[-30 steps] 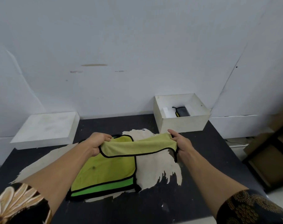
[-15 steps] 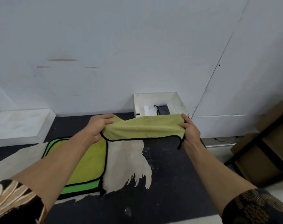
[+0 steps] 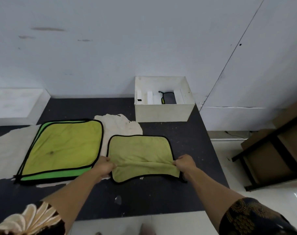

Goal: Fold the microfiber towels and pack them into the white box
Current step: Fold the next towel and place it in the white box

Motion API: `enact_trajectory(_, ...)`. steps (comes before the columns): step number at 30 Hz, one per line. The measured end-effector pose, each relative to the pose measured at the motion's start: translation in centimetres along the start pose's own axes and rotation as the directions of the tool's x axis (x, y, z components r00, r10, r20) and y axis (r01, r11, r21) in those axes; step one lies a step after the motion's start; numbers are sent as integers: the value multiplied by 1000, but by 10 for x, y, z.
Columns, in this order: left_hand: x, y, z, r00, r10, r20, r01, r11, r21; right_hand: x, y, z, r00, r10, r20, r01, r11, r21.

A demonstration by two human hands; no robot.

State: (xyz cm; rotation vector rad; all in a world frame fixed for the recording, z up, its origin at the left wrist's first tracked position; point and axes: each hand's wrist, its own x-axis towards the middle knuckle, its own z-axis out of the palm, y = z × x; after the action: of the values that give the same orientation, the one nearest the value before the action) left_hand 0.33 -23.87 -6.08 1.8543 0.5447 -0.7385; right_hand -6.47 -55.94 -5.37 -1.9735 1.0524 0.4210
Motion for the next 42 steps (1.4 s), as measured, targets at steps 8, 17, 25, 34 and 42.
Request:
enact_trajectory(8,-15,7,14,999,-44,-3,44,998,-46,-3,-17,-8,984,111,137,-98,990,-100)
enact_trajectory(17,-35,80,-8,1000,3,15,5,874,-487,-5,-61,-33,979,20,201,-154,718,679)
enact_trajectory(25,-67,154,-37,927,373,-36,-304,692,-654,-29,-100,-83,958,-266,105,-43,229,972)
enact_trajectory(34,-34,76,0,980,192,-45,-193,890,-412,-12,-27,-42,978,-21,206,-136,682,718)
enact_trajectory(42,0,-14,21,997,11,-79,-6,998,62,-12,14,-9,968,31,247,-62,991,119)
